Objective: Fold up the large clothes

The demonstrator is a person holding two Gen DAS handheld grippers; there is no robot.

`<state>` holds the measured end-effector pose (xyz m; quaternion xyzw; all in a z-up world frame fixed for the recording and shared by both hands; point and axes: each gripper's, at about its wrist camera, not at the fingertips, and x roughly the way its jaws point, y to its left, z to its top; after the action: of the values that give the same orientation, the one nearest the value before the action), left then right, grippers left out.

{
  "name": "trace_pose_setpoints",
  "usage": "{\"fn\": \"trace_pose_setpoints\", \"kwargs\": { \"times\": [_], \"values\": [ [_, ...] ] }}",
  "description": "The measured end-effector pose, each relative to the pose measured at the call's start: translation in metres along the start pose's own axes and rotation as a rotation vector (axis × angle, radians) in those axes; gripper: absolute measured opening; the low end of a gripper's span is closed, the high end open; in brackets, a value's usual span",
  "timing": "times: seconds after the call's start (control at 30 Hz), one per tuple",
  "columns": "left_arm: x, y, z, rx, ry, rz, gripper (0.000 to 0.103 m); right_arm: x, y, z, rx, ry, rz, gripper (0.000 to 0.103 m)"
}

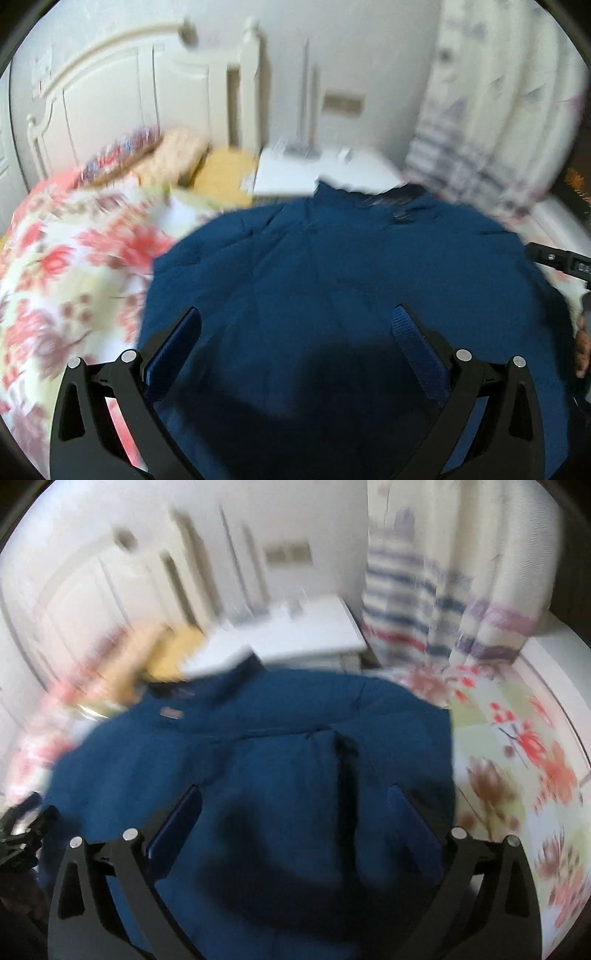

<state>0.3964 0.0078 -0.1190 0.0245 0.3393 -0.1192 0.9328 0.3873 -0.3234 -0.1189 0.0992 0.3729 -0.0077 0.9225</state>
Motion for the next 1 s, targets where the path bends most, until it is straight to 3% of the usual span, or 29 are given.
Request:
{"fn": "trace_pose_setpoints", "kwargs": {
  "times": [0.1, 0.23, 0.5, 0.63, 0.73, 0.83, 0.87, 0.93, 1.0],
  "values": [
    [-0.04, -0.001, -0.036, 0.034, 0.077, 0.01, 0.099, -0.035, 0.016, -0.043, -0.106, 0.095, 0.003, 0.1],
    [-0.093, 0.008, -0.095, 0.08, 0.078, -0.006, 0.099, -0.097, 0.019, -0.113, -0.222, 0.102, -0.012, 0.1],
    [-0.141, 0.08, -0.195, -0.013, 0.173, 0.025, 0.099, -0.167, -0.046, -0.217, -0.148, 0.125, -0.027, 0.1],
    [-0.154, 0.074, -0.207, -0.025, 0.155, 0.024, 0.099, -0.175, -0.029, -0.251, -0.234, 0.079, -0.059, 0.1],
    [-0.146, 0.048, -0.21, 0.112, 0.194, 0.107, 0.099, -0.169, -0.01, -0.267, -0.307, 0.094, -0.113, 0.1],
    [-0.149, 0.045, -0.205, 0.099, 0.204, 0.157, 0.099, -0.176, -0.013, -0.257, -0.258, 0.153, -0.14, 0.099],
    [-0.157, 0.043, -0.199, 0.089, 0.173, 0.192, 0.099, -0.185, -0.007, -0.251, -0.273, 0.115, -0.172, 0.099],
    [-0.181, 0.027, -0.186, 0.098, 0.047, 0.145, 0.099, -0.203, 0.012, -0.246, -0.317, 0.03, -0.122, 0.099],
    [-0.188, 0.003, -0.177, 0.115, 0.012, 0.032, 0.099, -0.206, 0.036, -0.243, -0.343, -0.013, -0.018, 0.099]
  ]
}}
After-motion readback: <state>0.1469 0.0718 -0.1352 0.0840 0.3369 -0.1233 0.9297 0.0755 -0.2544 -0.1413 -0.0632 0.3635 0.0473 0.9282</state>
